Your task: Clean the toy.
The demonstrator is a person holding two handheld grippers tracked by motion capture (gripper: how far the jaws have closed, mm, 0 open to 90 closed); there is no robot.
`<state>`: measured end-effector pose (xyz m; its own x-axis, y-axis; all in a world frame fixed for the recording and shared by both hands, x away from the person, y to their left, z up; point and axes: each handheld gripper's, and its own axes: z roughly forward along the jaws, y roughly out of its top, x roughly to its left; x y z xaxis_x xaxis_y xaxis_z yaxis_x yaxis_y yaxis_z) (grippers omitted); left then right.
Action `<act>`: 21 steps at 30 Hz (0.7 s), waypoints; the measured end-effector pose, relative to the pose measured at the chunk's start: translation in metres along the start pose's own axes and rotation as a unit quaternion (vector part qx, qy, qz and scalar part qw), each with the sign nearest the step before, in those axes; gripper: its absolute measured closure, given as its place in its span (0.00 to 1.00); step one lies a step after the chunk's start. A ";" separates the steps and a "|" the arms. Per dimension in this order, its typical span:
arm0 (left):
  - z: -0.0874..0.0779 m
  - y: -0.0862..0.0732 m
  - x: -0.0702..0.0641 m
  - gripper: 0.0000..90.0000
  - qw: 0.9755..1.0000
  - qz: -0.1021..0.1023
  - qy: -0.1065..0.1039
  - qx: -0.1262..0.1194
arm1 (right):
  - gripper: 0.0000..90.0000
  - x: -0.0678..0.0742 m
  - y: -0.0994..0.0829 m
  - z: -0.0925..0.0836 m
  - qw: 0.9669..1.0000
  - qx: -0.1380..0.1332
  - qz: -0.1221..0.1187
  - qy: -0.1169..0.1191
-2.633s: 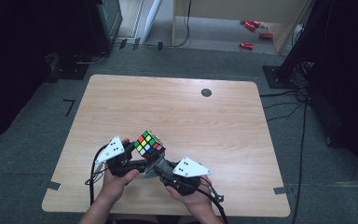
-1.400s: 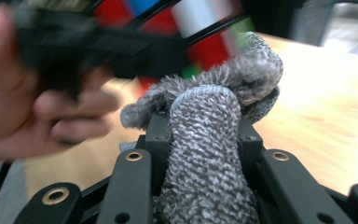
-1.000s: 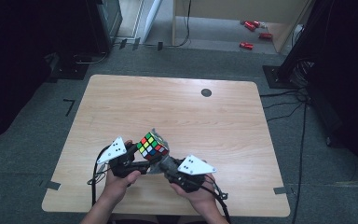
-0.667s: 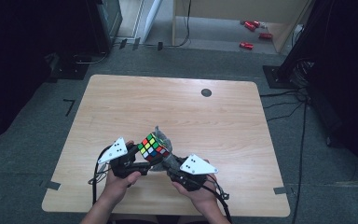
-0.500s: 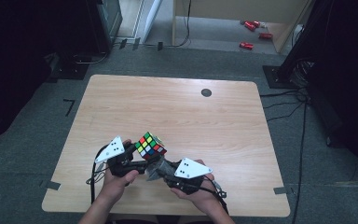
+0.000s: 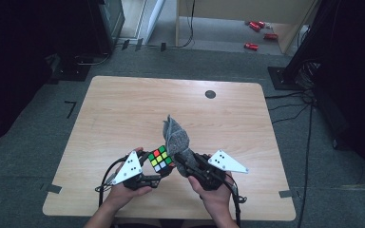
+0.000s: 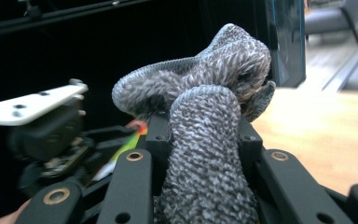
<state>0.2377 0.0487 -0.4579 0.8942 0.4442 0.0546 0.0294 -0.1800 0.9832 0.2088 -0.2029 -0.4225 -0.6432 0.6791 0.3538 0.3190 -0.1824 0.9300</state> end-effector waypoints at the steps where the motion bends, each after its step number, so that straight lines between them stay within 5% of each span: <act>1: -0.001 0.000 0.000 0.38 1.000 0.002 0.002 0.000 | 0.76 -0.006 -0.006 0.002 1.000 0.005 0.022 -0.008; 4: -0.001 -0.001 0.001 0.38 1.000 0.000 0.003 0.000 | 0.76 -0.019 -0.015 0.005 0.997 0.032 0.062 -0.018; 9: 0.003 -0.003 -0.001 0.38 1.000 0.008 0.007 0.008 | 0.76 -0.003 0.002 -0.001 0.998 -0.005 0.060 0.027; 14: 0.001 -0.001 -0.001 0.38 1.000 0.013 0.011 0.015 | 0.76 -0.020 -0.016 0.007 0.996 0.028 0.083 -0.015; 16: 0.003 -0.003 -0.001 0.38 1.000 0.015 0.012 0.018 | 0.76 -0.022 -0.017 0.007 0.995 0.032 0.095 -0.011; 21: 0.005 -0.003 -0.003 0.38 1.000 0.013 0.007 0.020 | 0.76 -0.004 0.000 0.002 0.998 0.007 0.064 0.004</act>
<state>0.2373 0.0438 -0.4615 0.8886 0.4513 0.0818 0.0251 -0.2259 0.9738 0.2124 -0.2042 -0.4240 -0.6026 0.6444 0.4708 0.4089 -0.2573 0.8755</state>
